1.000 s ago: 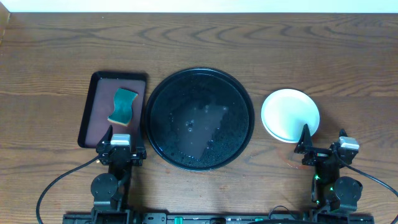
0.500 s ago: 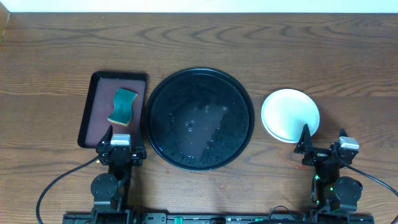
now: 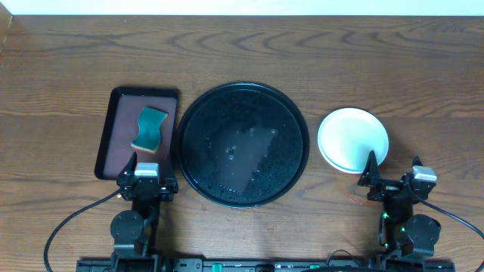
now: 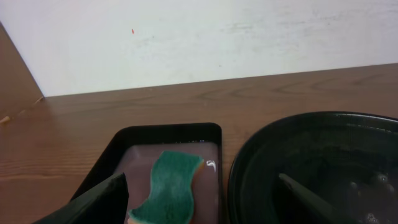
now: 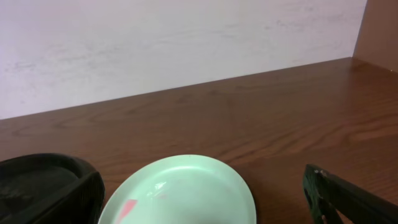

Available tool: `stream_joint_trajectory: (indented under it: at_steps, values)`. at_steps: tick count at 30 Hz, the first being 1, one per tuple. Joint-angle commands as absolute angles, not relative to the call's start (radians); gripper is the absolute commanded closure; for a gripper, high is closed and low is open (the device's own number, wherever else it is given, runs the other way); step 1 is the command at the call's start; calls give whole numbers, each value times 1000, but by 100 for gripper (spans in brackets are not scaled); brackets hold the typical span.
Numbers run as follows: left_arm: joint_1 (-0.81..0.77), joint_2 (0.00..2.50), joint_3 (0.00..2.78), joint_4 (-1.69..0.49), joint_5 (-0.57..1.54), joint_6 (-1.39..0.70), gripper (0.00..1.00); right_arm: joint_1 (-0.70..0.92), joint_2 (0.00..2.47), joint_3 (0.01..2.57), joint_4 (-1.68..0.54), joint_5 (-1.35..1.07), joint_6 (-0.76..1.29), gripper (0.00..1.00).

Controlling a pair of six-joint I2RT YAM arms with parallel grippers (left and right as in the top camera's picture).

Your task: Clean dirty plates on tray and stack at the side

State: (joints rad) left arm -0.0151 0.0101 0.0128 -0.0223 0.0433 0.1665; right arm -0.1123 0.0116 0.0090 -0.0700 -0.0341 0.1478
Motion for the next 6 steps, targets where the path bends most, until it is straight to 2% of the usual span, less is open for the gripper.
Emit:
stream_joint_trajectory:
  at_steps: [1, 6]
  values:
    - [-17, 4, 4, -70, 34, 183, 26, -103, 6, 6, -71, -42, 144, 1]
    - [-17, 4, 4, -70, 34, 183, 25, -103, 6, 6, -71, -42, 144, 1]
